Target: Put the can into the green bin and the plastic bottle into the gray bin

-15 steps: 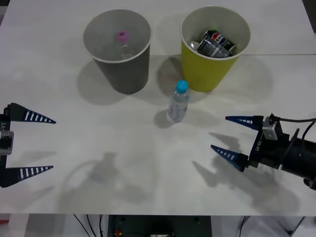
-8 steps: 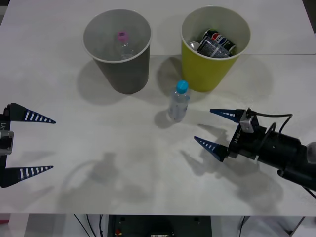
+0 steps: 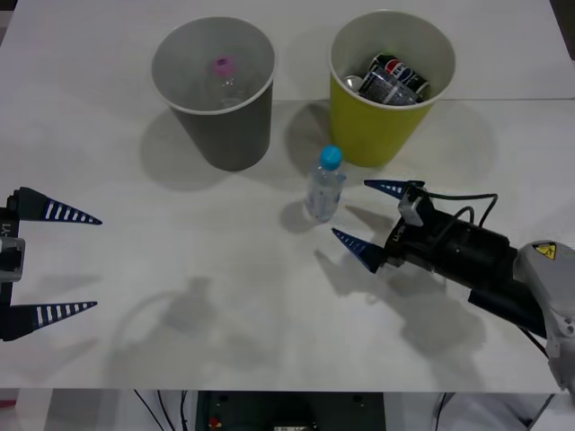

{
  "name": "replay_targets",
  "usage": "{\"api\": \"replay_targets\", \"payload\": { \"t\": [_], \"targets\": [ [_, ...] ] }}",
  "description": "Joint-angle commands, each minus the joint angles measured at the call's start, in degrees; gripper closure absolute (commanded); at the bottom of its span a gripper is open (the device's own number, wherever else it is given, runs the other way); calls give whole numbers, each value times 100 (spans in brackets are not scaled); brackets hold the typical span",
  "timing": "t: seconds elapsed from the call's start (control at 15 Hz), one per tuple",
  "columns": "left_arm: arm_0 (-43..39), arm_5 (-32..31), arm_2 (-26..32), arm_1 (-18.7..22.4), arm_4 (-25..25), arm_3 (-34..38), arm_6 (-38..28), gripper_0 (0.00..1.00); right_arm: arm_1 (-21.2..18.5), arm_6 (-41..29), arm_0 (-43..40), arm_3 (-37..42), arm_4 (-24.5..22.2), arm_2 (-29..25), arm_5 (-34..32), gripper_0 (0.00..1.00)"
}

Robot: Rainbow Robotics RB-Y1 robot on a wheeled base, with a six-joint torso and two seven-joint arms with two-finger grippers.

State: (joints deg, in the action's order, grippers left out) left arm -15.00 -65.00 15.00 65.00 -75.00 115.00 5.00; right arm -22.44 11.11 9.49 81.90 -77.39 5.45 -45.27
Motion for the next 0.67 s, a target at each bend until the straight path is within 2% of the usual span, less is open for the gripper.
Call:
{"api": "replay_targets", "payload": {
  "t": [0.07,0.4,0.67],
  "targets": [
    [0,0,0,0,0,0,0,0,82,-22,158,2,-4,334,528,0],
    [0,0,0,0,0,0,0,0,188,-48,378,2,-30,704,1125,0],
    [0,0,0,0,0,0,0,0,372,-30,712,-438,-136,730,1099,0]
  ]
}}
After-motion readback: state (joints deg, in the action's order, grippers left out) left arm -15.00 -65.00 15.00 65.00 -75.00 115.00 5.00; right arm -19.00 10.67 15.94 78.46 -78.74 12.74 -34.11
